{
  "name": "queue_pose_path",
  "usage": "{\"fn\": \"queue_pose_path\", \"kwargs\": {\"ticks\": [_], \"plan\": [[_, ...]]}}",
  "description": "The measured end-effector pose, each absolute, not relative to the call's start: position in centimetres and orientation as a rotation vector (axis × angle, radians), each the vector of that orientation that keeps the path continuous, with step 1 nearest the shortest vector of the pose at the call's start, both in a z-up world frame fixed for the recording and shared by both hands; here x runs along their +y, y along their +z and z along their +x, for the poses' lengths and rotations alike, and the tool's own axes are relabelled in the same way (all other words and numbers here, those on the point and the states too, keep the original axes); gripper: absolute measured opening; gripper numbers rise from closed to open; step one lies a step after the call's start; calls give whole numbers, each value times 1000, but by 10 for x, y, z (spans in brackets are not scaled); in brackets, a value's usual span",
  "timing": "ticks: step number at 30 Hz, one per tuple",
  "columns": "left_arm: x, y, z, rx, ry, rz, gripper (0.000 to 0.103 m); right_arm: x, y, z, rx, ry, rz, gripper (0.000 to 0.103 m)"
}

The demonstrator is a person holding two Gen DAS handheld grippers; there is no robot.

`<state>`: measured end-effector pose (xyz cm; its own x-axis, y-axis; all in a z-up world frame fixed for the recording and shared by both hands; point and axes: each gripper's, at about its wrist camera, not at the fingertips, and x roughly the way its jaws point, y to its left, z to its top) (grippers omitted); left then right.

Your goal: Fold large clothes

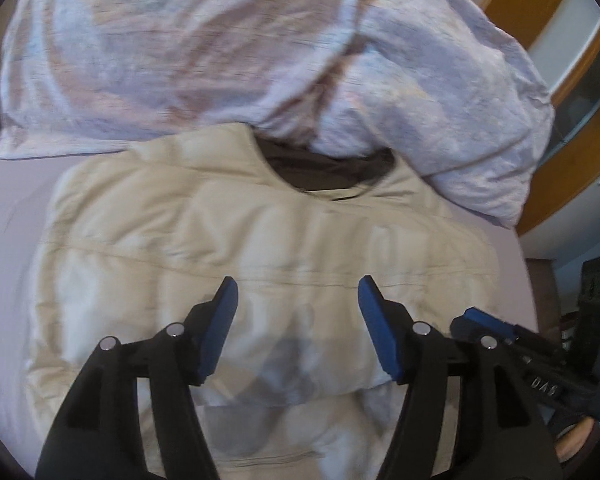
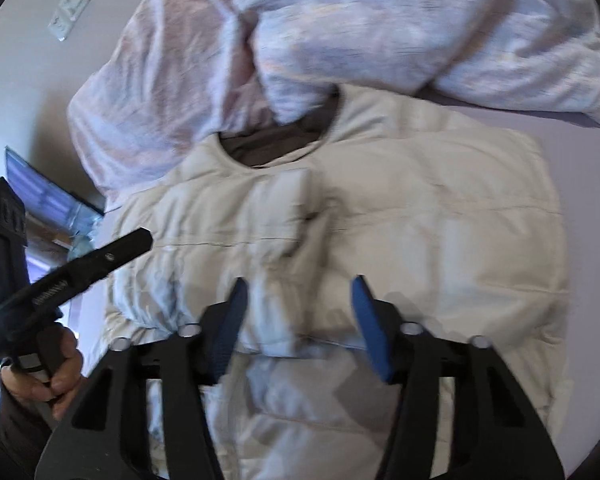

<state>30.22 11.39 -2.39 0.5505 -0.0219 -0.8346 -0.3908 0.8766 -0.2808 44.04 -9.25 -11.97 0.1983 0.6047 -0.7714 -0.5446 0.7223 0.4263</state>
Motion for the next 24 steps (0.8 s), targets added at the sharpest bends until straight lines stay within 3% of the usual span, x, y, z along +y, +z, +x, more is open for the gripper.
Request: {"fn": "queue_pose_path", "kwargs": {"ticks": [3, 8, 12, 21, 23, 24], "plan": [[126, -26, 288, 979, 262, -464, 64, -73, -121, 432, 1104, 837, 39, 31], [143, -31, 271, 985, 300, -461, 67, -48, -123, 420, 1077, 820, -27, 25], [153, -35, 260, 993, 323, -459, 67, -34, -144, 425, 1124, 725, -123, 14], [168, -33, 230, 1011, 364, -424, 74, -25, -172, 447, 1228, 645, -149, 15], [173, -30, 215, 1012, 361, -415, 79, -34, -163, 444, 1230, 686, -129, 22], [176, -29, 209, 1014, 361, -410, 80, -39, -158, 444, 1233, 706, -114, 36]]}}
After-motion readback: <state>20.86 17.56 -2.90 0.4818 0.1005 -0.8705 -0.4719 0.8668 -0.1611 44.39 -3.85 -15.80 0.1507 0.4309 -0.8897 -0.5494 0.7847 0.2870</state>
